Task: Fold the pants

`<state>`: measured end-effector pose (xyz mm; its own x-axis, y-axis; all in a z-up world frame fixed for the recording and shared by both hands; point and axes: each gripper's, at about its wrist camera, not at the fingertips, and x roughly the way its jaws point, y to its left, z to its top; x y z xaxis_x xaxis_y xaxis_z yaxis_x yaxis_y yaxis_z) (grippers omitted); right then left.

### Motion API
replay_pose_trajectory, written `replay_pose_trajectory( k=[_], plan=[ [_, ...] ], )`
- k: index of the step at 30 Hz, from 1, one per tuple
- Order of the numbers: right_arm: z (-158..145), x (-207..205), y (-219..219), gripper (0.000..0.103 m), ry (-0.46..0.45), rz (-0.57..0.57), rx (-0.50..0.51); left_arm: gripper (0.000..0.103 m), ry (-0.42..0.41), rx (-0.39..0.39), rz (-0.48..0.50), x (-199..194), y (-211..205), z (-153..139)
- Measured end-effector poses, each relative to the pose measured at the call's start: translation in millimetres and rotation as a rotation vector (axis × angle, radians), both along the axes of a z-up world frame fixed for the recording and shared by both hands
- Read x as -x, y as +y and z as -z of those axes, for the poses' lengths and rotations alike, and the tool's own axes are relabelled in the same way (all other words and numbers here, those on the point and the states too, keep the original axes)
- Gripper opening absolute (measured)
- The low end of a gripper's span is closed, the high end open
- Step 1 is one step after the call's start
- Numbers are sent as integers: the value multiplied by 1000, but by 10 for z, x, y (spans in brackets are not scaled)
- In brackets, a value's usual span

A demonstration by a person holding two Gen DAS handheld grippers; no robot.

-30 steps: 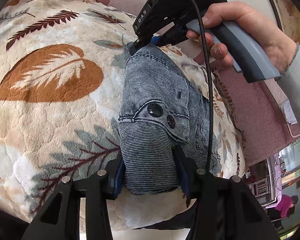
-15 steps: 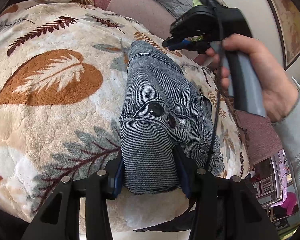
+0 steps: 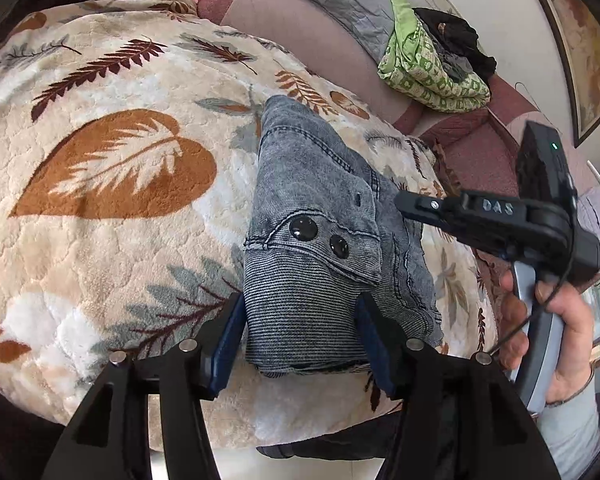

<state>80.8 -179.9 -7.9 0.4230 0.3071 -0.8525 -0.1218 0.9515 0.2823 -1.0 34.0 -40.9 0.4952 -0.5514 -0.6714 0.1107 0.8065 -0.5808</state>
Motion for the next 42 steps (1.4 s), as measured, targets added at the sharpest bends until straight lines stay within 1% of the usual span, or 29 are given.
replay_pose_trajectory(
  k=[1,2,3,4,5,6,7,9,11,12,13,14,15,16,17,19,20,22,24,29,30,31,33,35,37,38,40,42],
  plan=[
    [-43,113,-20,14,-26,-13,-8,62,-13,-9,-9,34,30,-54],
    [-27,216,-43,16,-38,-19,-8,68,-26,-25,-24,68,59,-115],
    [66,276,-84,19,-22,-15,11,69,-35,-46,-43,100,68,-151],
    [211,302,-149,30,17,-3,47,70,-43,-71,-60,116,73,-186],
    [369,338,-214,35,53,1,66,70,-52,-96,-65,119,55,-210],
    [420,393,-255,35,15,-8,44,70,-57,-128,-60,105,30,-212],
    [389,431,-292,35,-20,-11,39,70,-54,-167,-55,97,-10,-210],
    [266,516,-304,38,-43,15,59,70,-40,-221,-51,76,-75,-187],
    [130,678,-328,42,-117,20,49,70,-28,-265,-48,68,-136,-150],
    [98,776,-346,47,-148,19,53,70,-26,-284,-50,73,-170,-135],
    [130,859,-350,65,-161,20,65,70,-26,-297,-55,78,-187,-119],
    [239,907,-331,80,-141,12,98,70,-24,-305,-61,82,-201,-108],
    [401,919,-299,80,-90,-10,135,70,-20,-313,-58,84,-221,-100],
    [496,939,-322,81,-75,-19,130,70,-18,-329,-52,86,-248,-101],
    [468,977,-363,81,-111,0,104,70,-27,-354,-57,98,-266,-115],
    [395,1002,-485,81,-102,28,38,70,-41,-386,-58,121,-303,-165],
    [349,1014,-560,81,-118,51,-3,70,-41,-394,-54,124,-315,-182],
    [285,1056,-685,81,-167,99,-37,70,-38,-410,-50,122,-337,-214],
    [286,1101,-824,81,-200,144,-72,70,-40,-426,-49,130,-356,-246],
    [321,1153,-1149,82,-198,268,-207,70,-76,-459,-59,164,-381,-346],
    [327,1168,-1189,83,-204,284,-223,70,-84,-467,-61,164,-382,-364],
    [338,1172,-1229,86,-199,296,-245,70,-86,-472,-61,160,-375,-378],
    [395,1147,-1293,86,-168,304,-300,70,-94,-458,-66,145,-333,-414],
    [442,1144,-1333,86,-147,311,-344,70,-95,-402,-76,122,-229,-433],
    [470,1136,-1357,86,-136,321,-360,70,-83,-308,-105,92,-63,-407],
    [477,1137,-1367,86,-134,326,-368,70,-65,-254,-122,73,40,-370],
    [492,1143,-1381,86,-129,327,-392,70,-13,-154,-147,20,214,-261],
    [530,1130,-1391,86,-108,326,-417,70,53,-87,-165,-54,348,-146]
  ],
)
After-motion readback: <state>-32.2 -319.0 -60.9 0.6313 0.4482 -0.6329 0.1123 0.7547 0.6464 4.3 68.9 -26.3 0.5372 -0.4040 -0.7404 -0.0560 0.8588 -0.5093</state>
